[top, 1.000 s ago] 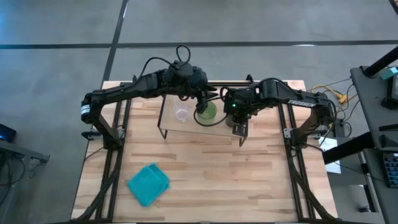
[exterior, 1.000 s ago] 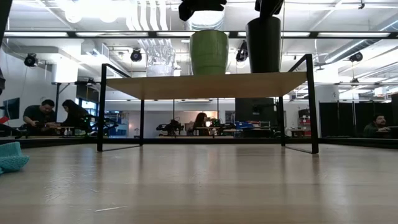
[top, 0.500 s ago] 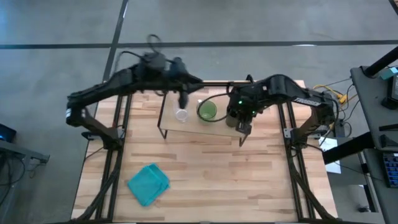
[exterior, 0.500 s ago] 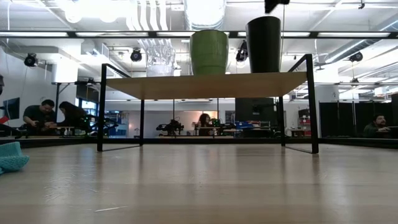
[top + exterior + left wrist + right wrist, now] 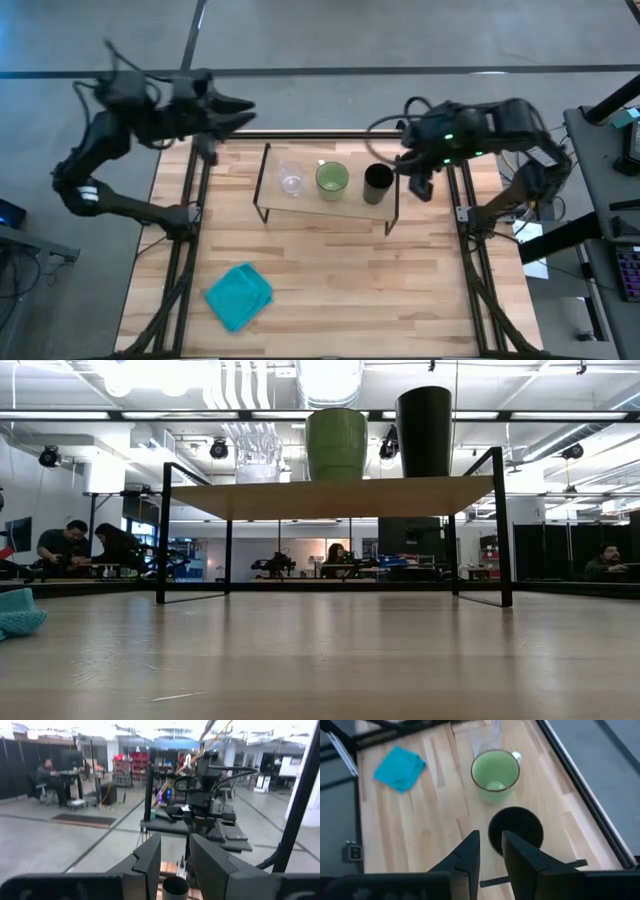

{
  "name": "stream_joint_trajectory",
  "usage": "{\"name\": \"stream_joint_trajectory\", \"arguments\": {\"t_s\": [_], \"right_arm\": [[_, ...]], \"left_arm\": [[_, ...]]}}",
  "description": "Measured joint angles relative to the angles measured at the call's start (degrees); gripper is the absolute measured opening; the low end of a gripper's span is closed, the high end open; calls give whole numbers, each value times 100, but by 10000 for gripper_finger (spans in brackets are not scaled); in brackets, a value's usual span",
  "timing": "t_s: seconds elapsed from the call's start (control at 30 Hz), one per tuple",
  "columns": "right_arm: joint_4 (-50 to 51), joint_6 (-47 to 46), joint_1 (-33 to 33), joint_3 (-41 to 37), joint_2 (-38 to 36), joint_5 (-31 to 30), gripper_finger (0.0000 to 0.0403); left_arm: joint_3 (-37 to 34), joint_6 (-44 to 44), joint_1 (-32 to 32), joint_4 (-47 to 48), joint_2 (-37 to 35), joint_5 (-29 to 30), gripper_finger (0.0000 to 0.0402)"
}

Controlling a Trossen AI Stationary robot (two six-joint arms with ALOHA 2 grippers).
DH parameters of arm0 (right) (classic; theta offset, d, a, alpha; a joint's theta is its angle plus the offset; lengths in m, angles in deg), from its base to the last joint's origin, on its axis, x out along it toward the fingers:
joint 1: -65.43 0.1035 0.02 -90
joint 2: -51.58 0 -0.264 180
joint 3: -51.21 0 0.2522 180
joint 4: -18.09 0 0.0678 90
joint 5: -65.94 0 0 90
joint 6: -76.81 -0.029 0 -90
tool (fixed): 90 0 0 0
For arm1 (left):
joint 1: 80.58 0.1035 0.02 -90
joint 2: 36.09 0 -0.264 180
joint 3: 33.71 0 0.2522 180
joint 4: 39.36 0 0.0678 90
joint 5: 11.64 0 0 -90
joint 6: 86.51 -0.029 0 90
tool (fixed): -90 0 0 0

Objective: Stack small to large cups/mugs on shelf
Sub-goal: Return to Home Position

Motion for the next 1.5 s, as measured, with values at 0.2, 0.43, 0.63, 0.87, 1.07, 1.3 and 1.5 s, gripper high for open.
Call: {"name": "stream_joint_trajectory", "arguments": {"t_s": [0.2, 0.43, 0.63, 0.87, 1.07, 1.3, 1.5], "right_arm": [[1, -163, 0, -40, -613, -26, 78], [-273, -277, 0, -350, -1551, -41, 68], [-924, -113, 0, -1230, -2528, -38, 74], [-1970, -92, 2, -2734, -3836, 399, 79], [-3200, -149, 2, -4196, -4819, 1007, 73], [-4173, -462, 2, -5749, -5670, 1038, 68], [-5015, -728, 2, -6982, -6287, 1082, 76]], "left_arm": [[0, 6, 0, 445, -456, -2, 91], [-54, 553, 0, 1970, -778, 72, 91], [-481, 919, 0, 1838, -1133, 184, 91], [-1410, 1330, 0, 1502, -2202, 701, 91], [-2746, 1813, 0, 891, -3320, 739, 91], [-4508, 1825, -2, -789, -4567, 718, 91], [-5626, 2118, -1, -1127, -5352, 708, 91]]}}
